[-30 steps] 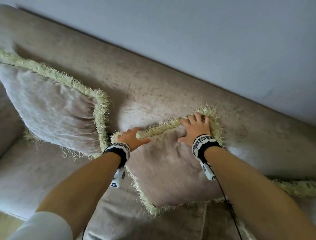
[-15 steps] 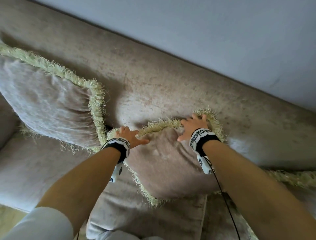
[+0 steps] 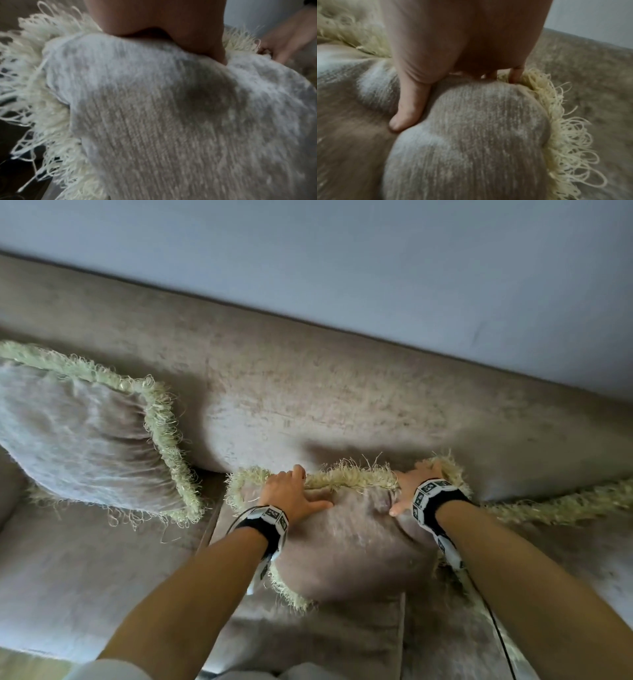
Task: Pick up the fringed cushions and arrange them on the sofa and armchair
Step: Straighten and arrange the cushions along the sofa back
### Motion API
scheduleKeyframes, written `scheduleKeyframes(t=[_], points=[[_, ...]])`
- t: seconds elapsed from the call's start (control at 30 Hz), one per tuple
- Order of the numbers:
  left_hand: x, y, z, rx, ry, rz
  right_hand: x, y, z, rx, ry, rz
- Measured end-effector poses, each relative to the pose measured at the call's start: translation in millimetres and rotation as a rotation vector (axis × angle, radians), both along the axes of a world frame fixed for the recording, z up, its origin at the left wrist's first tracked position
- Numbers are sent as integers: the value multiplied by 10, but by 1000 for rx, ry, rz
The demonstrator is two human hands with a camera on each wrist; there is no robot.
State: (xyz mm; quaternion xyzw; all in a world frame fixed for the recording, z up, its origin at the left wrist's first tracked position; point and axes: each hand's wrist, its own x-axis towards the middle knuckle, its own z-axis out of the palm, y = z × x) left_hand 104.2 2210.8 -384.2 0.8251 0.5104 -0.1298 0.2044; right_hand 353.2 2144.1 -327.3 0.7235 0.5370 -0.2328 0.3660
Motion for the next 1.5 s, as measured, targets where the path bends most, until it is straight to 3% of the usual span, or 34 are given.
scheduleKeyframes(t=[0.27,0.53,0.83,1.23,1.4,1.5], points=[[91,-178,154,-18,191,-132,82,-267,58,15,-12,234],[183,124,566,-13,272,-213,209,-149,435,135,177,116],[132,748,1008,29,295,-273,-29,-14,377,299,343,-118],[52,881,903,157,297,-242,-7,170,468,342,218,-56],[85,985,789,234,110,-171,82,236,321,411,162,-117],[112,913,753,318,111,-156,123,269,309,415,104,-163]])
